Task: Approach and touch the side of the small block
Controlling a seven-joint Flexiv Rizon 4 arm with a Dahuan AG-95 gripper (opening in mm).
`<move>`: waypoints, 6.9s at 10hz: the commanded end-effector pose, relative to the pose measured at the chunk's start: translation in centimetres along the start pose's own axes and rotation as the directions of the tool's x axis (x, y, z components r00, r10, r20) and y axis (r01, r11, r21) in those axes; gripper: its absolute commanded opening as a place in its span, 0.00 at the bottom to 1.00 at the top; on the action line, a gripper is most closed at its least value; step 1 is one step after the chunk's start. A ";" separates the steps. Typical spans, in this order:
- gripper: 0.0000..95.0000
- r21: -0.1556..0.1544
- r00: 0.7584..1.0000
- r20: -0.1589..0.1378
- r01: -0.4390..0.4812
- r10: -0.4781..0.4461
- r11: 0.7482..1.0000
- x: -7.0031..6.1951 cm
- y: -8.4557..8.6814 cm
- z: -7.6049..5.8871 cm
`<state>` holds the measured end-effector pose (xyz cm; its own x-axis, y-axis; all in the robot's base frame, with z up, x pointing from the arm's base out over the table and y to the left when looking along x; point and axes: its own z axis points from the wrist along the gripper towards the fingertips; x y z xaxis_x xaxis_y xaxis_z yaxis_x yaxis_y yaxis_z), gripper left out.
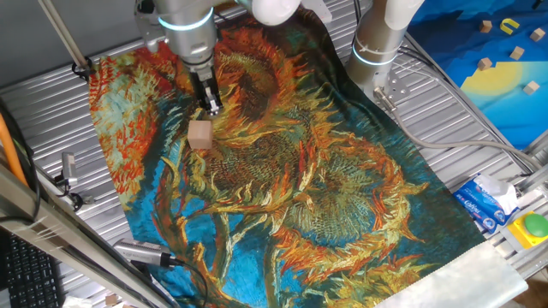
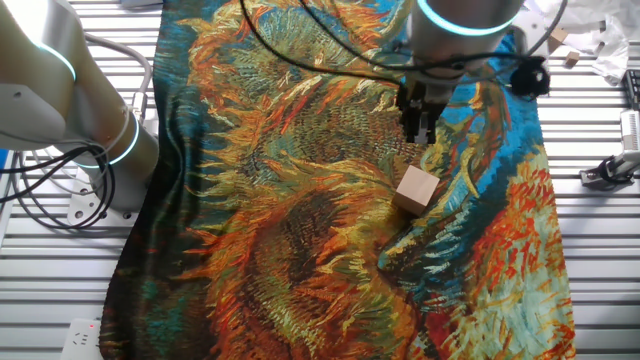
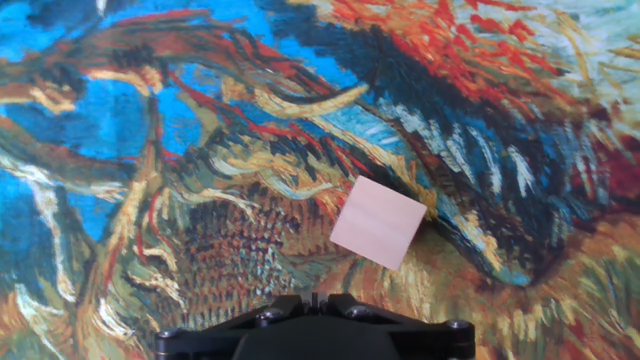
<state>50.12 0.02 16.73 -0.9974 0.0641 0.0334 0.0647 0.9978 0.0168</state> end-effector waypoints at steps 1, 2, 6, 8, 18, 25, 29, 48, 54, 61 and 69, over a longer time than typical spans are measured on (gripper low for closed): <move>0.00 0.032 1.000 0.006 -0.022 0.021 0.999 0.1 -0.1 0.6; 0.00 0.032 1.000 0.001 -0.031 0.031 0.999 0.2 -0.1 0.7; 0.00 0.030 0.998 -0.011 -0.061 0.062 0.998 0.2 -0.2 2.3; 0.00 0.028 0.998 -0.004 -0.066 0.066 0.997 0.2 -0.2 3.5; 0.00 0.027 0.997 0.005 -0.077 0.077 0.997 -4.2 -0.3 4.1; 0.00 0.023 0.997 -0.005 -0.075 0.075 0.997 -3.6 -0.4 3.5; 0.00 0.023 0.998 -0.022 -0.065 0.065 0.998 -2.6 -0.4 2.9; 0.00 0.023 0.998 -0.027 -0.054 0.055 0.998 -2.3 -0.4 3.0; 0.00 -0.065 0.991 -0.116 -0.069 0.061 0.995 -2.3 -0.4 3.0; 0.00 -0.039 0.991 -0.068 -0.117 0.114 0.992 -2.3 -0.4 3.0; 0.00 -0.043 0.989 -0.084 -0.127 0.123 0.991 -2.4 -0.6 3.6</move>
<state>52.16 -0.72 13.08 -0.9779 0.1858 0.0953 0.1925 0.9791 0.0661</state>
